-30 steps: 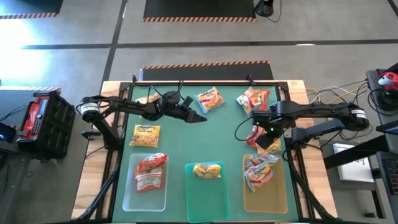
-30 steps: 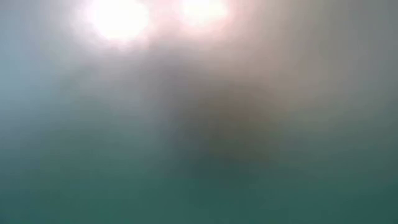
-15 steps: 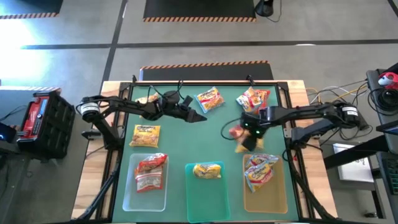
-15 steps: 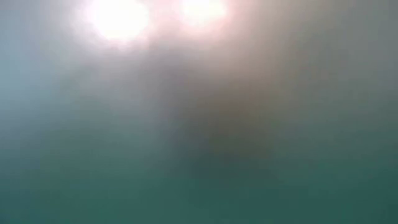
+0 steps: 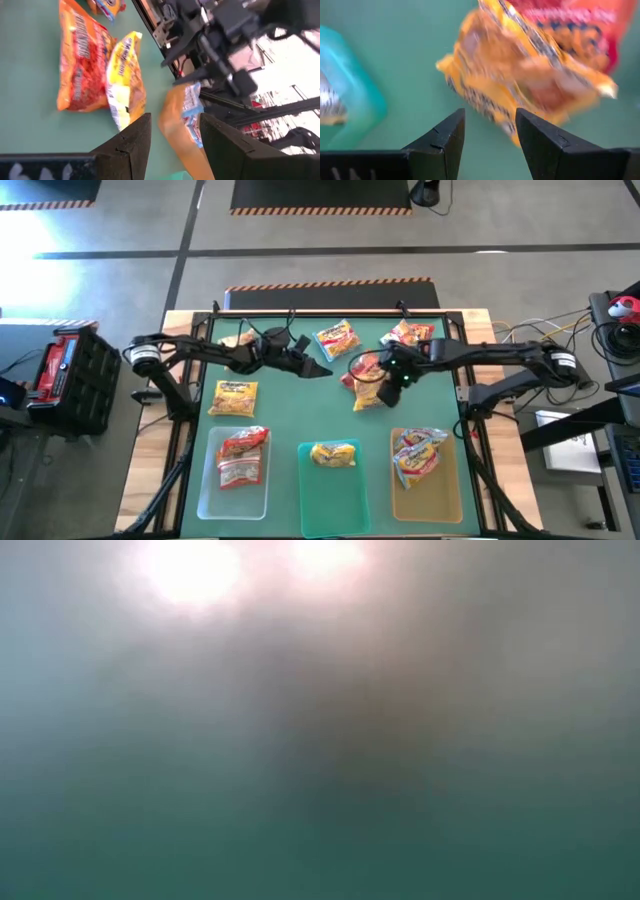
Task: Sort Maruchan noodles
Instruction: Put the yellow noodle pack into green bin
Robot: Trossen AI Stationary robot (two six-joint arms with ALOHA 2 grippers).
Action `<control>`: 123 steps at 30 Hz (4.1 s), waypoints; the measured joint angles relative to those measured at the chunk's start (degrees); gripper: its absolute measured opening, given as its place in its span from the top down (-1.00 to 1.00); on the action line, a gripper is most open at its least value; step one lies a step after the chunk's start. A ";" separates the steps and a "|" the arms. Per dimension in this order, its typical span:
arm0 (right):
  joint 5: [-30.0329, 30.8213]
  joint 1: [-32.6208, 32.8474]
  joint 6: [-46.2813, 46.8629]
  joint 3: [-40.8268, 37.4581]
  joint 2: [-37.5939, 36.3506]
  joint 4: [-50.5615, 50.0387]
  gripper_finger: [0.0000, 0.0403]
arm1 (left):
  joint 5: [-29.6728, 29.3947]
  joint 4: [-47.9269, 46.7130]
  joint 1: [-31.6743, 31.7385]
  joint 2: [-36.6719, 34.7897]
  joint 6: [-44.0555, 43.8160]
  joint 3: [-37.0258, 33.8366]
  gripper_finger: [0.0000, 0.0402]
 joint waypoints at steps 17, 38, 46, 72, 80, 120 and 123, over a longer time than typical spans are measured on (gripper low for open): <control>3.25 -0.02 2.35 -7.19 2.71 2.66 0.19 | -1.24 8.51 -1.87 17.02 -2.04 10.92 0.25; -9.53 -0.29 4.36 -9.22 12.65 20.37 0.21 | 1.84 5.97 -3.61 15.72 -7.76 3.85 0.25; -13.64 -1.03 -21.86 -1.51 7.66 12.17 0.21 | 2.18 6.33 -5.08 15.61 -8.32 3.80 0.25; 0.42 0.37 -41.88 3.21 22.61 12.49 0.21 | 9.98 5.18 -7.79 7.52 -9.82 2.34 0.25; -6.70 0.26 -12.97 3.03 24.17 18.61 0.21 | 3.57 -0.88 -8.76 3.74 -11.22 -2.50 0.25; -13.03 -0.04 -27.85 6.46 32.03 33.78 0.21 | -27.20 -9.29 -15.44 -2.18 -20.30 -12.09 0.25; -14.03 -0.11 -22.58 6.39 33.08 34.62 0.21 | -31.29 -9.56 -16.36 -2.18 -20.58 -12.07 0.25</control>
